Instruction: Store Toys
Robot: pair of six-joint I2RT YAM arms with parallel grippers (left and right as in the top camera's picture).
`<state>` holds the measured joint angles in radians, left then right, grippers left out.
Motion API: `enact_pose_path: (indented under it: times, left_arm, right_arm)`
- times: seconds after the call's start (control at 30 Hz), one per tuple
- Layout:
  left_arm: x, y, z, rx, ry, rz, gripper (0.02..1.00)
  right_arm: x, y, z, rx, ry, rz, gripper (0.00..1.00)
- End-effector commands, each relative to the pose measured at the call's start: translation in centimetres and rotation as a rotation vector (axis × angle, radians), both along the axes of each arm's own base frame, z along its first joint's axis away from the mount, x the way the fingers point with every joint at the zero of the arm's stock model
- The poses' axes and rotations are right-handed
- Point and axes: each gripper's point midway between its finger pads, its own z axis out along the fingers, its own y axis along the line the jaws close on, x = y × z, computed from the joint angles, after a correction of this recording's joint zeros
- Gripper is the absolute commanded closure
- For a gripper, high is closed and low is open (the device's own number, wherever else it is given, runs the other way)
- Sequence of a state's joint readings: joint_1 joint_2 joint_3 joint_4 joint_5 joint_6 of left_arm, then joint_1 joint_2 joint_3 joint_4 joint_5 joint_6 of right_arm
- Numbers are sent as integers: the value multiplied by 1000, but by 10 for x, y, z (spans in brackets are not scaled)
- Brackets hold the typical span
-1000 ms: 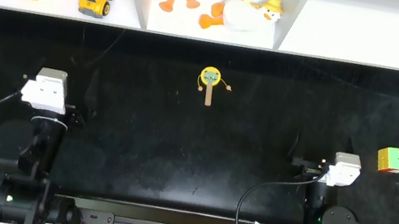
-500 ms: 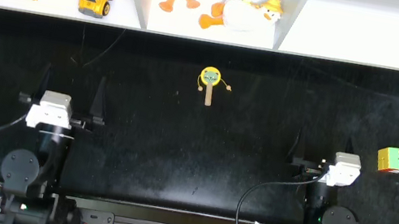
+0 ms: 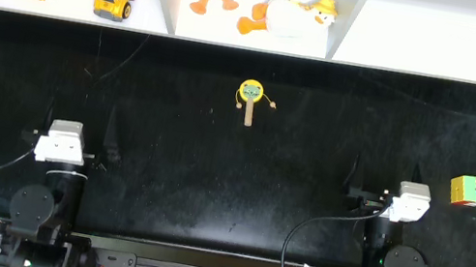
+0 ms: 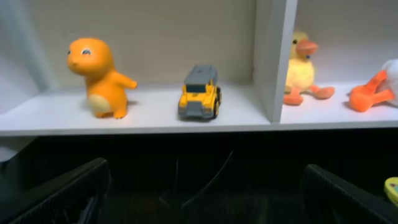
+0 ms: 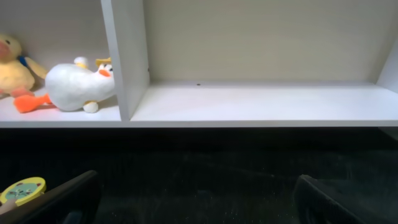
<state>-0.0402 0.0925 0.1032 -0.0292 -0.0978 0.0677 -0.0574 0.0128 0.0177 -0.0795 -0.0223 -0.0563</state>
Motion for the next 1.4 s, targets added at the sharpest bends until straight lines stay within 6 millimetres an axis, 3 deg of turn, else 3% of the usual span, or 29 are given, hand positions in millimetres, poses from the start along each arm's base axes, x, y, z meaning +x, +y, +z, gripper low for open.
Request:
enact_pose_path:
  times: [0.03, 0.33, 1.4]
  left_arm:
    - [-1, 0, -9, 66, 6, 11, 20]
    - [-3, 12, -39, 77, 65, 81, 20]
    - [-3, 9, -36, 114, 53, 66, 20]
  right_arm:
    - [0, 0, -4, -3, 2, 1, 7]
    - [0, 0, -4, -3, 1, 1, 5]
    - [0, 0, -4, -3, 1, 1, 5]
